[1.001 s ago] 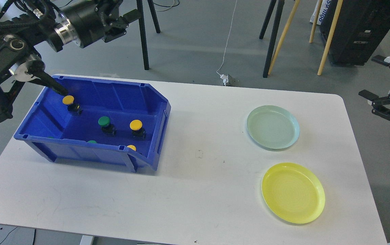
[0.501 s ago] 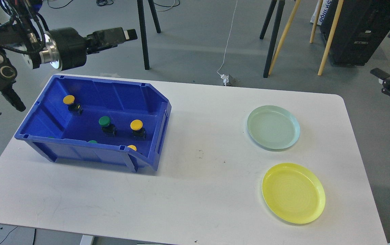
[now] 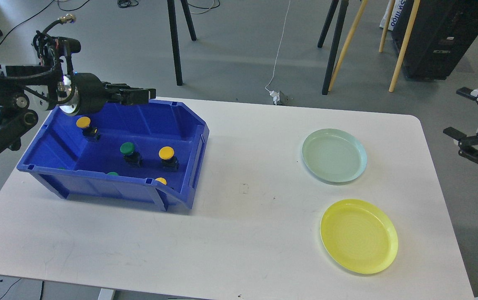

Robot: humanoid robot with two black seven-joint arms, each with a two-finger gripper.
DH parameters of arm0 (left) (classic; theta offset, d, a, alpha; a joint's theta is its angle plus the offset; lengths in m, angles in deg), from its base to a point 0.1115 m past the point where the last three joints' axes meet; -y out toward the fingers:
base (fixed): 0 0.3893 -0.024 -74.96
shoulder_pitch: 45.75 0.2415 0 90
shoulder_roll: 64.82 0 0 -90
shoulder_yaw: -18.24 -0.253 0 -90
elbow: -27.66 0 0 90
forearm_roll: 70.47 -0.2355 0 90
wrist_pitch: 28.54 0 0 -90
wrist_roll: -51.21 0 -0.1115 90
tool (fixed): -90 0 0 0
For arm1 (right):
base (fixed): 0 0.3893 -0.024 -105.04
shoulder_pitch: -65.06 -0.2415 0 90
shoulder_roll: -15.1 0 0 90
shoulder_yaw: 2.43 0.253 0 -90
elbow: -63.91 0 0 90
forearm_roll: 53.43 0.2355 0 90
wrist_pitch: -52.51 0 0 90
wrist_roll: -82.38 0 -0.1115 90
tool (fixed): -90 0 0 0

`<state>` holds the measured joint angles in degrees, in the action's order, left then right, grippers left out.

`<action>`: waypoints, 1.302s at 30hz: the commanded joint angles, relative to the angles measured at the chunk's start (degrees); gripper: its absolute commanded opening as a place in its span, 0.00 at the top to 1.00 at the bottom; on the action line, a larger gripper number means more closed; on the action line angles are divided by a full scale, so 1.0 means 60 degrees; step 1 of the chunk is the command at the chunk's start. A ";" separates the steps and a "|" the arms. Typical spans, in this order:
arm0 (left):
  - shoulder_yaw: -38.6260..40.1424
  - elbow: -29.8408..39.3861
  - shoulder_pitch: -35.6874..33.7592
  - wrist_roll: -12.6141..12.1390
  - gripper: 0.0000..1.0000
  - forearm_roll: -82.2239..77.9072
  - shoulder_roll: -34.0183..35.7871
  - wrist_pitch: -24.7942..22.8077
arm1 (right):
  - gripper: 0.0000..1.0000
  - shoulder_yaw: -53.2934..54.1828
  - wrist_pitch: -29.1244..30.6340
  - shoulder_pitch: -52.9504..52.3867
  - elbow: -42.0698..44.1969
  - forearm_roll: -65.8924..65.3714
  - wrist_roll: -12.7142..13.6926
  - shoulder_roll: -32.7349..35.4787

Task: Pass button and place on color plate
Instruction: 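Reach the left gripper down into the blue bin toward a green-topped button, then grasp the green-topped button with the left gripper and lift it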

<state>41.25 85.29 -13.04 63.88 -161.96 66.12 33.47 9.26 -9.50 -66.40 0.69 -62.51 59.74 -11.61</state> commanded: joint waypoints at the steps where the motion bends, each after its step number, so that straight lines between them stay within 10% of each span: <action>1: -0.0142 -0.0757 0.0041 0.0218 0.01 -0.0073 -0.0290 -0.0002 | 0.02 -0.0015 -0.0065 0.0594 -0.0317 -0.0025 0.0009 0.0071; 17: -0.2969 -0.2865 0.0203 0.0321 0.01 -0.0660 -0.1139 -0.0002 | 0.02 0.0000 -0.0299 0.0830 -0.0303 -0.0274 -0.0034 0.0189; 39: -0.3029 -0.5167 0.0188 0.0746 0.02 -0.0660 -0.3015 0.0358 | 0.02 -0.0015 -0.0607 0.0947 -0.0303 -0.0450 -0.0034 0.0116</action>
<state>23.18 55.02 -11.93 67.98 -165.86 48.40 35.54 9.17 -13.04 -60.79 -1.13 -65.19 59.53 -10.91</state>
